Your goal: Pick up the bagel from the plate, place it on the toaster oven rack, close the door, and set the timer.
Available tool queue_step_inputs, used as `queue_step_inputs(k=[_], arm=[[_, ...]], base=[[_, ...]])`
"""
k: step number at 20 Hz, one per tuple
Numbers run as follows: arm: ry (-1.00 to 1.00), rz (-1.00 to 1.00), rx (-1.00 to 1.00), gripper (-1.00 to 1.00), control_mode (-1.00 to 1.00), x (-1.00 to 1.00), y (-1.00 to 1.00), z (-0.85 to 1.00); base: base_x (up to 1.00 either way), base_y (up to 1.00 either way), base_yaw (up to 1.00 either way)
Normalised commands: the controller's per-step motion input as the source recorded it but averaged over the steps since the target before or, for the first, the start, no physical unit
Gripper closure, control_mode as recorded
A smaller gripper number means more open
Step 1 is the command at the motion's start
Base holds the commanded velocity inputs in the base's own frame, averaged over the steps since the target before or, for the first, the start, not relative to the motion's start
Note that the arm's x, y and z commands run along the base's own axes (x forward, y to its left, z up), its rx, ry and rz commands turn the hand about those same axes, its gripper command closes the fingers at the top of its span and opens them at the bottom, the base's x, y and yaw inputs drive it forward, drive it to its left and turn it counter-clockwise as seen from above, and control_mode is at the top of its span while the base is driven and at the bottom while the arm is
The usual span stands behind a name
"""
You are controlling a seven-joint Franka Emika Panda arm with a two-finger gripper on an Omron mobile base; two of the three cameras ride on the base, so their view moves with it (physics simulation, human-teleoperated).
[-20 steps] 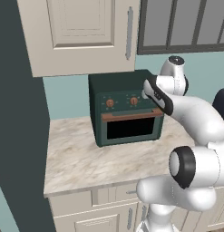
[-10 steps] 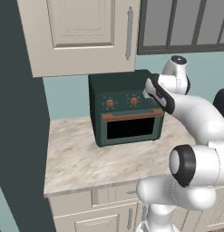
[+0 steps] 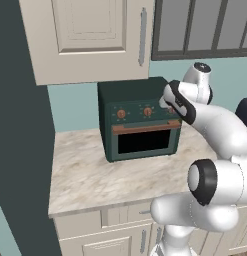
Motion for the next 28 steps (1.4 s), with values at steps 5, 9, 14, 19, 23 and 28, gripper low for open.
queue_step_inputs(k=[5,9,14,19,23,28], arm=[[0.00,0.00,0.09,1.00,-1.00,0.00,-0.48,-0.27],[0.00,0.00,0.08,1.00,-1.00,0.00,-0.58,-0.21],[0.00,0.00,0.10,1.00,-1.00,0.00,-0.68,-0.19],[0.00,0.00,0.11,1.00,-1.00,0.00,-0.78,-0.16],[0.00,0.00,0.11,1.00,-1.00,0.00,-0.84,-0.18],[0.00,0.00,0.10,1.00,-1.00,0.00,-0.88,-0.28]], base=[[0.00,0.00,0.00],[0.00,0.00,0.00],[0.00,0.00,0.00],[0.00,0.00,0.00],[0.00,0.00,0.00],[0.00,0.00,0.00]])
